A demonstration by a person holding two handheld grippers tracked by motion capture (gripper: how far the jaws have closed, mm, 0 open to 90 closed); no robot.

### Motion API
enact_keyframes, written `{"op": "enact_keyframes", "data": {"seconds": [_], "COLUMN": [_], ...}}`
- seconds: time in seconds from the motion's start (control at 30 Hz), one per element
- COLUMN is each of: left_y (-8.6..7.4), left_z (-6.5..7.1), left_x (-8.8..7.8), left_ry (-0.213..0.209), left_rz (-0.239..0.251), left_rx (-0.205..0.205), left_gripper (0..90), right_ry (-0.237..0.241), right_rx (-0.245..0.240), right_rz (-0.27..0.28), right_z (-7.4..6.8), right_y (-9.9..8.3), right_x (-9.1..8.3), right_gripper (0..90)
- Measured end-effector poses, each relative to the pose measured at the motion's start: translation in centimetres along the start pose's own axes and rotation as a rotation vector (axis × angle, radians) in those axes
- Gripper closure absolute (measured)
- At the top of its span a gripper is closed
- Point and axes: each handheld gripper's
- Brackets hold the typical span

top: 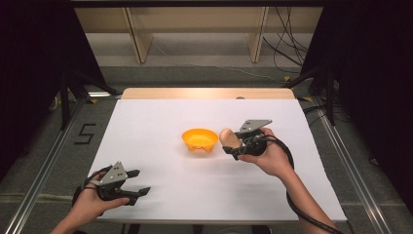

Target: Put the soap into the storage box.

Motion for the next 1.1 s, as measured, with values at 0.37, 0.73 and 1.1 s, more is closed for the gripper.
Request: {"op": "enact_keyframes", "data": {"seconds": [0.37, 0.73, 1.1], "left_y": [0.06, 0.09, 0.16], "left_z": [-0.08, -0.18, -0.22], "left_x": [-0.12, -0.02, -0.12], "left_ry": [-0.007, -0.001, -0.008], "left_rz": [-0.01, -0.001, -0.006], "left_rx": [0.01, 0.037, 0.037], "left_gripper": [27.6, 27.6, 27.5], "right_ry": [-0.017, -0.02, -0.022], "right_rx": [-0.012, 0.0, -0.003], "right_rz": [0.025, 0.027, 0.032], "right_z": [0.17, 0.36, 0.62], "right_y": [0.24, 0.5, 0.92], "right_x": [0.28, 0.46, 0.69], "right_gripper": [33.6, 33.5, 33.5]}}
Point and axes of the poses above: each handheld gripper's, and its own axes: x roughly forward along the jaws, y roughly out of its top, z roughly to its right, and after that the axes turned 6 degrees about y, right-handed
